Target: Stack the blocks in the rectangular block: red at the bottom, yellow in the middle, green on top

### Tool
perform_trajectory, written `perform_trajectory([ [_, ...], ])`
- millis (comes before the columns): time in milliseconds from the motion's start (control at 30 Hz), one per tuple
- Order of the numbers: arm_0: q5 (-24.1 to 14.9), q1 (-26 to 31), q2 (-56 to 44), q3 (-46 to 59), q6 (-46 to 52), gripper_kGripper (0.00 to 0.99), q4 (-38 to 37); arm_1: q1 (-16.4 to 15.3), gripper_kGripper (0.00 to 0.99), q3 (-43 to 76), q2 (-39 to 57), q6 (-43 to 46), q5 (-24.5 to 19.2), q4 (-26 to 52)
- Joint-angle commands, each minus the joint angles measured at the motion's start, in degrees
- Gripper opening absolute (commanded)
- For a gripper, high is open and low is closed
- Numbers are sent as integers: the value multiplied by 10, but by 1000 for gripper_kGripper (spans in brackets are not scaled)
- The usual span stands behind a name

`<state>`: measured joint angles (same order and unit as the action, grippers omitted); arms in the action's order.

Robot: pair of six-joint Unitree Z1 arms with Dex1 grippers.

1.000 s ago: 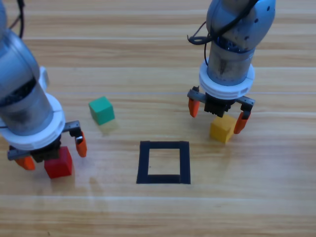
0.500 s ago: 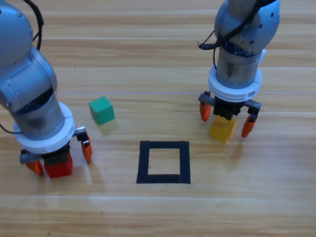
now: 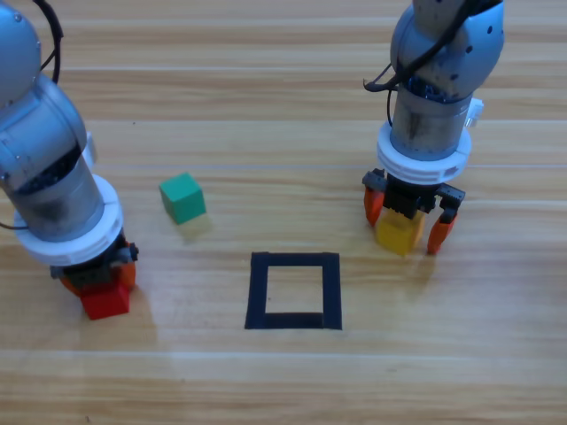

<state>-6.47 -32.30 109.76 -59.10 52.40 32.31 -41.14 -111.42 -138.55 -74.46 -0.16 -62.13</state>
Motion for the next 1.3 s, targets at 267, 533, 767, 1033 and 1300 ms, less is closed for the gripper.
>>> perform_trajectory([
  [267, 30, -49, -14, -82, -90, 152, 59, 6, 0, -23, -9, 118, 5, -2],
  [533, 47, -137, 48, -182, -140, 144, 80, 6, 0, -58, 40, 226, -7, -77],
  [767, 40, -173, 94, -236, -123, 146, 98, 11, 0, -49, 86, 323, -7, -115],
  [1033, -2, -203, 191, -362, -25, 147, 180, 16, 0, -43, 102, 360, -3, -119],
  [1300, -21, -222, 192, -385, 40, 149, 190, 19, 0, -49, 102, 372, -2, -119],
])
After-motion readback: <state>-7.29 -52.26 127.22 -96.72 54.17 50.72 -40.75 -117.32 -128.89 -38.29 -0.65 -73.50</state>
